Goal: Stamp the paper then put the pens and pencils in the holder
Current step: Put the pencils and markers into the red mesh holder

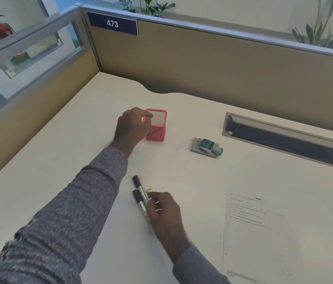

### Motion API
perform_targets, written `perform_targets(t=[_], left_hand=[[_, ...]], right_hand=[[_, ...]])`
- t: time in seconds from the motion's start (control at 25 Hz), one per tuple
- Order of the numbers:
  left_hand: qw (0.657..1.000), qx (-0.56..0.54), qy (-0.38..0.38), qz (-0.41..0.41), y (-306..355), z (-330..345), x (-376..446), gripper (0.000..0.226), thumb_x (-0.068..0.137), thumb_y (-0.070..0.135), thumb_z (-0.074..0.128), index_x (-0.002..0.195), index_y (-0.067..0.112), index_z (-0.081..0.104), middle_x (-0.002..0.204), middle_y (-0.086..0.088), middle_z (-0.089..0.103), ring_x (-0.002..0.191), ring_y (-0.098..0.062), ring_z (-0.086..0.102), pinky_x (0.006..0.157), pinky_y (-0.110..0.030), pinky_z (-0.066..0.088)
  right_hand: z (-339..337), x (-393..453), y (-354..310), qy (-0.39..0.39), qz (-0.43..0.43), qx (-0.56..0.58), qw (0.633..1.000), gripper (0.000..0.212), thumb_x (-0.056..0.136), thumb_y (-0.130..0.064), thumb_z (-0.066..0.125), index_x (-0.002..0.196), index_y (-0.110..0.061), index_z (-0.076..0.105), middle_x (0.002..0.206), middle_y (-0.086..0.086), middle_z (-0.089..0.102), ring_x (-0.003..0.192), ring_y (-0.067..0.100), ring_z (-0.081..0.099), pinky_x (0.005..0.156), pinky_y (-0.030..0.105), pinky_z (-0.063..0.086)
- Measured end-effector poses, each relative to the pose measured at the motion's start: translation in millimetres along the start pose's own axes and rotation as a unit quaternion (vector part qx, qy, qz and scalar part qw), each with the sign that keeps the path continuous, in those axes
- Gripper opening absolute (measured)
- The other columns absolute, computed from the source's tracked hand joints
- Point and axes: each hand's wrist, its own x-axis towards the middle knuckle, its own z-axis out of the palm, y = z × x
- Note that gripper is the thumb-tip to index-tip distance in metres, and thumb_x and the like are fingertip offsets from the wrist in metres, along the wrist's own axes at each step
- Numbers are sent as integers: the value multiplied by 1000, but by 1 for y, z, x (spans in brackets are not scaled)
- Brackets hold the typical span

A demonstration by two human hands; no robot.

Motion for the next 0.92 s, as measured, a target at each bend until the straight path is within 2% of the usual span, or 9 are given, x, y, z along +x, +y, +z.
perform_targets(t=[0.08, 0.16, 0.24, 0.32, 0.44, 0.56, 0.68, 0.8, 0.92], left_hand=[[992, -109, -57, -43, 3, -12, -20, 18, 88, 23, 61, 99, 22, 75, 98, 3, 72, 72, -13, 63, 66, -19, 46], [953, -243, -168, -74, 12, -26, -47, 15, 90, 30, 64, 96, 21, 75, 96, 3, 75, 59, -14, 66, 61, -22, 48], [915, -308, -249, -71, 19, -37, -71, 21, 90, 32, 64, 97, 16, 75, 100, 6, 75, 62, -19, 70, 63, -26, 54], [898, -352, -257, -66, 22, -41, -83, 17, 89, 23, 65, 99, 13, 75, 97, 2, 76, 73, -24, 74, 68, -28, 58], [889, -384, -235, -83, 24, -46, -86, 10, 88, 11, 66, 94, 14, 74, 87, -4, 77, 77, -25, 74, 72, -31, 60], [912, -355, -190, -82, 23, -53, -74, 8, 86, 13, 68, 91, 15, 74, 80, -1, 77, 72, -23, 74, 71, -33, 59], [944, -314, -81, -67, 16, -58, -46, 10, 85, 18, 71, 94, 16, 75, 83, -3, 76, 68, -22, 73, 67, -33, 56], [966, -253, 18, -58, 7, -54, -14, 13, 83, 23, 69, 94, 19, 76, 89, -1, 75, 66, -16, 72, 66, -27, 54], [986, -153, 65, -33, 6, -39, 7, 19, 83, 27, 67, 96, 19, 77, 95, 1, 75, 83, -17, 71, 82, -33, 55]], right_hand=[[-23, 10, -7, 31, 39, 103, 993, 24, 89, -11, 60, 94, -34, 65, 98, 0, 68, 74, 12, 65, 64, 24, 54], [-44, 19, -16, 41, 49, 166, 984, 23, 90, -7, 60, 97, -27, 68, 92, 1, 70, 75, 14, 65, 63, 26, 56], [-61, 25, -27, 43, 45, 194, 979, 22, 91, -8, 60, 99, -26, 71, 86, -1, 70, 74, 9, 62, 64, 25, 55], [-69, 29, -35, 46, 38, 219, 974, 22, 91, -8, 61, 98, -26, 72, 84, -1, 70, 72, 7, 61, 65, 24, 55], [-72, 31, -42, 50, 32, 247, 967, 20, 92, -9, 60, 97, -23, 73, 84, -1, 70, 72, 9, 62, 67, 25, 55], [-70, 31, -30, 69, 52, 219, 972, 15, 93, -20, 60, 105, -20, 69, 93, -3, 70, 80, 11, 66, 73, 31, 57], [-60, 22, -4, 22, 66, -7, 998, 12, 89, -30, 63, 100, -27, 67, 97, -8, 67, 88, 12, 63, 80, 25, 49], [-39, -5, 20, -99, 47, -187, 976, 20, 87, -42, 61, 103, -31, 62, 102, -9, 61, 92, 10, 58, 81, 25, 45], [-21, -25, 30, -121, 7, -283, 951, 39, 84, -51, 57, 117, -32, 49, 112, -9, 52, 106, 13, 50, 85, 31, 43]])
